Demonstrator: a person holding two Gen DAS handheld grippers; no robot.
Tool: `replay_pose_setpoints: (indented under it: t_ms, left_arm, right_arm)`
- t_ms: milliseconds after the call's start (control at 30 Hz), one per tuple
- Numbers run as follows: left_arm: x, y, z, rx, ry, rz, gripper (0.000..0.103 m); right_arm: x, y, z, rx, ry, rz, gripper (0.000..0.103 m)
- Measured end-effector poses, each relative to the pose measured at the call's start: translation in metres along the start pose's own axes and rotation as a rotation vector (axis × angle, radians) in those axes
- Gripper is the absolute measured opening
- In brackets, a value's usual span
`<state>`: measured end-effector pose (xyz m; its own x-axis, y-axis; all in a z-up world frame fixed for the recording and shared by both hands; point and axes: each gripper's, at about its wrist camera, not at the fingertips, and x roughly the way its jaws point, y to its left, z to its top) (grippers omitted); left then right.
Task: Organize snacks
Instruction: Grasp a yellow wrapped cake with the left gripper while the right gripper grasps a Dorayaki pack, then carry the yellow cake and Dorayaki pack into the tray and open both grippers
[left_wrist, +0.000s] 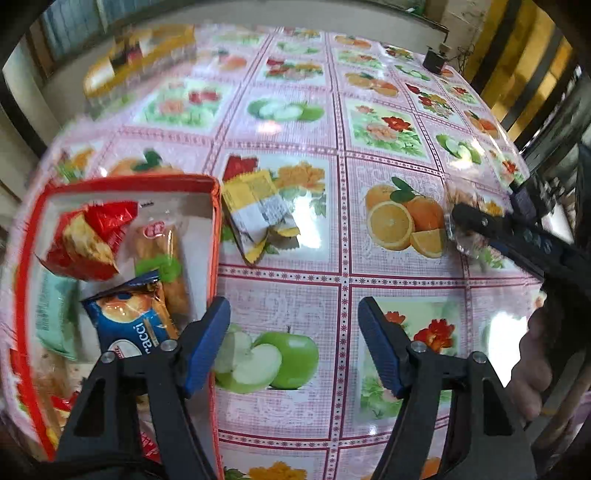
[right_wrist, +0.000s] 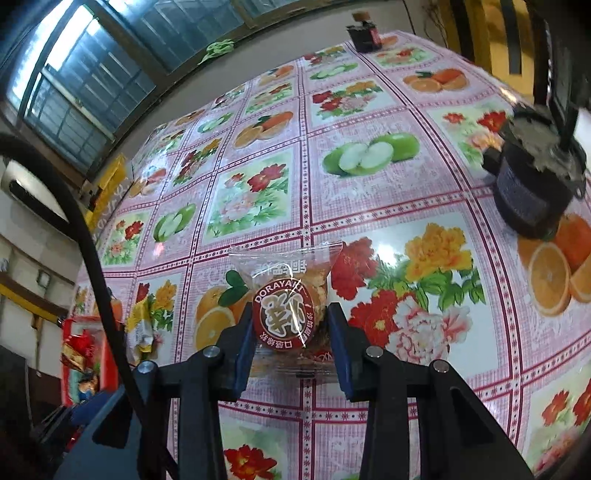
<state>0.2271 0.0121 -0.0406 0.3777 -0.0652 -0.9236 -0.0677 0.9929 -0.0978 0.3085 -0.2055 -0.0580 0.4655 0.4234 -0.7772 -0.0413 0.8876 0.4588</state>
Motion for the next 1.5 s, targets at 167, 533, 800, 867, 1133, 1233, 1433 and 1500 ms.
replay_pose_setpoints:
  t_ms: [167, 533, 800, 867, 1133, 1233, 1433, 1500]
  left_arm:
    - [-0.002, 0.017, 0.008, -0.065, -0.018, 0.068, 0.068]
    - [0.032, -0.012, 0.069, -0.08, 0.002, 0.16, 0.065]
    - [0.057, 0.002, 0.075, -0.125, 0.036, 0.205, 0.042]
    - [0.056, 0.003, 0.07, -0.117, 0.027, 0.207, 0.04]
    - [0.034, -0.028, 0.02, -0.003, 0.007, 0.165, 0.04]
    - [-0.02, -0.027, -0.01, -0.029, -0.081, 0.044, 0.04]
    - [-0.119, 0.031, -0.062, -0.127, -0.223, -0.082, 0.04]
    - [-0.144, 0.068, -0.077, -0.195, -0.276, -0.042, 0.04]
  right_arm:
    - [-0.002, 0.004, -0.003, -0.008, 0.018, -0.015, 0.037]
    - [0.001, 0.008, -0.005, -0.045, 0.017, -0.056, 0.038]
    - [0.003, 0.014, -0.006, -0.074, 0.009, -0.082, 0.038]
    - [0.004, 0.015, -0.006, -0.08, 0.006, -0.087, 0.038]
    - [0.004, 0.017, -0.007, -0.078, 0.018, 0.051, 0.037]
    - [-0.005, 0.024, -0.01, -0.107, -0.024, 0.157, 0.036]
    - [-0.026, 0.057, -0.026, -0.253, -0.077, 0.371, 0.036]
    - [-0.029, 0.07, -0.033, -0.289, -0.066, 0.4, 0.036]
